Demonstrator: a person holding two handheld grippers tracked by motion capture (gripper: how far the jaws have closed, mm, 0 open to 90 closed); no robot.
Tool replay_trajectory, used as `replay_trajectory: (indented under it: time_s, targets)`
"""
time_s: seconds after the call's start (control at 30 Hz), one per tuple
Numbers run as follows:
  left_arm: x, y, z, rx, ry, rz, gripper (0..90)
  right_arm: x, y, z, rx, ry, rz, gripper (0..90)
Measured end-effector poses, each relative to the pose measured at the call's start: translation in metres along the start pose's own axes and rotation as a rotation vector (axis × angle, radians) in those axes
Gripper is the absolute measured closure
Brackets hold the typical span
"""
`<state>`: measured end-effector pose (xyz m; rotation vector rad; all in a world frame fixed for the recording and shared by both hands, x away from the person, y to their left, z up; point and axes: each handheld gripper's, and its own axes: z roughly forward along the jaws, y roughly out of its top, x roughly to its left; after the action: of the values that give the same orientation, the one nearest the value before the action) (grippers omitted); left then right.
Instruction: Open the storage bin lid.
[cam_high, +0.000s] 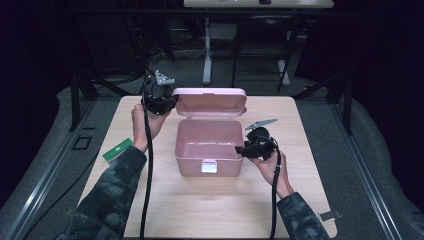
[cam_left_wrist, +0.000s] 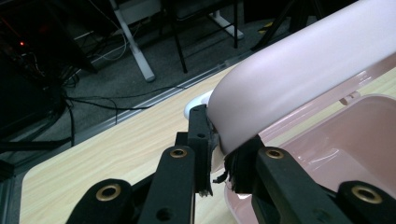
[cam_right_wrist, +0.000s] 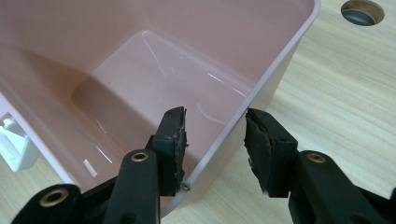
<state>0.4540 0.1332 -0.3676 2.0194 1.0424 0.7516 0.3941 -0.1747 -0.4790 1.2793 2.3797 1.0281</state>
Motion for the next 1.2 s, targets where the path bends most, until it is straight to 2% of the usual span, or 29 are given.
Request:
replay_trajectory:
  time_s: [0.27,0.3,0.4,0.43,0.5,0.77,0.97,1.2]
  targets:
    - [0.005,0.005,0.007,0.005,0.001,-0.004,82.0,-0.002,-0.001,0.000,-0.003,0.012,0.002,58.1]
    - [0.005,0.006,0.008,0.010,0.010,0.001,81.9,0.000,-0.002,0.004,0.033,-0.003,-0.011,58.0]
    - [0.007,0.007,0.011,0.006,-0.001,-0.012,81.5,-0.002,-0.005,0.006,0.009,0.005,0.005,57.7]
    - [0.007,0.007,0.012,0.015,-0.002,-0.007,81.2,-0.002,-0.006,0.004,-0.004,0.012,0.024,58.4]
    - [0.007,0.007,0.015,0.027,-0.001,-0.003,80.2,-0.003,-0.006,0.004,-0.008,0.018,0.024,58.3]
    - [0.012,0.002,0.027,0.028,-0.025,-0.043,79.1,-0.002,-0.006,0.004,-0.001,0.010,0.026,58.7]
    - [0.015,0.002,0.030,0.021,-0.038,-0.044,78.8,-0.003,-0.006,0.005,-0.012,0.011,0.023,58.7]
    - [0.016,0.003,0.035,0.022,-0.030,-0.042,79.3,-0.003,-0.006,0.005,-0.011,0.010,0.024,58.8]
